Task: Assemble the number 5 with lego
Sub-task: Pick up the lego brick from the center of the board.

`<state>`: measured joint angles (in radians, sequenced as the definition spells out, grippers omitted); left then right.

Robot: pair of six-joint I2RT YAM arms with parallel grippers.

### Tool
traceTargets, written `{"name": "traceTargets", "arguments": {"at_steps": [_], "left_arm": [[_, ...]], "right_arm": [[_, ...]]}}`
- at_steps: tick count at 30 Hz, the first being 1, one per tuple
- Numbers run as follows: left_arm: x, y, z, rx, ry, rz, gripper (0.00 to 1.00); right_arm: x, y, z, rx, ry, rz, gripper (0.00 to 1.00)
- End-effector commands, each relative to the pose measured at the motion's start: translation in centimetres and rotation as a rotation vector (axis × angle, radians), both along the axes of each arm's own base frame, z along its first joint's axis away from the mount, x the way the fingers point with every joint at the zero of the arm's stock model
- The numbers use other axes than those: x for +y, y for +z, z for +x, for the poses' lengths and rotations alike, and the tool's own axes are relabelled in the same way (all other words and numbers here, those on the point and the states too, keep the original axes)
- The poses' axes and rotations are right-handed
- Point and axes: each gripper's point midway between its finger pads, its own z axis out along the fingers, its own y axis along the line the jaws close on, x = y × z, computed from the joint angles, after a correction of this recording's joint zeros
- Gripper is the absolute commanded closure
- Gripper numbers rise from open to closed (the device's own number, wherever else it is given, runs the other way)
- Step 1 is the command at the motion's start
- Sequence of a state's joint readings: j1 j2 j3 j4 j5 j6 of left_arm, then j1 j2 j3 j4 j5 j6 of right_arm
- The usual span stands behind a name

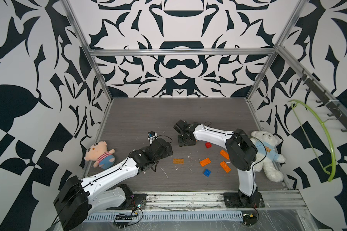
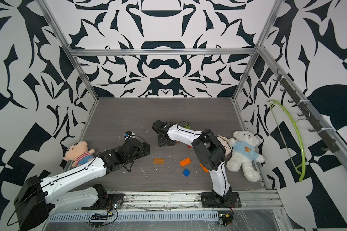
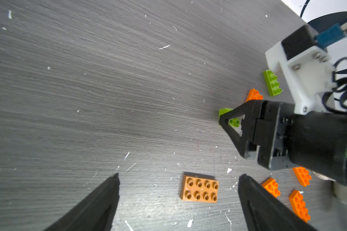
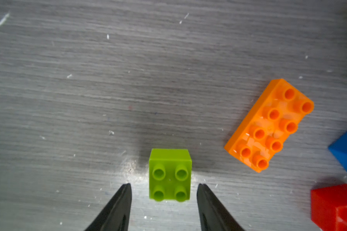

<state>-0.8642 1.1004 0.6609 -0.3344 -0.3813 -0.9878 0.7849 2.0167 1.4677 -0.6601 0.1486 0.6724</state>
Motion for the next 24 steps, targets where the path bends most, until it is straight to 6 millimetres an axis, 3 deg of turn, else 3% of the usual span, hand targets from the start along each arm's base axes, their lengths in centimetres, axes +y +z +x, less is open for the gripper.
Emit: {"name": "traceTargets", "arguments": {"at_steps": [1, 8, 24], "left_arm": [[0.49, -0.24, -0.05, -0.001, 0.006, 0.016, 0.01], [-0.03, -0.38, 0.03, 0.013, -0.016, 0.027, 0.01], [-0.16, -0.36, 0.16, 0.015, -0.019, 0.032, 0.01]], "right_arm": [[0.04, 1.54, 1.34, -0.038, -0.021, 0.007, 0.46], [-0.19, 1.54, 1.89, -0.036, -0.027, 0.003, 0.51], [0.34, 0.95, 1.55, 0.001, -0.021, 0.039, 0.52]]}}
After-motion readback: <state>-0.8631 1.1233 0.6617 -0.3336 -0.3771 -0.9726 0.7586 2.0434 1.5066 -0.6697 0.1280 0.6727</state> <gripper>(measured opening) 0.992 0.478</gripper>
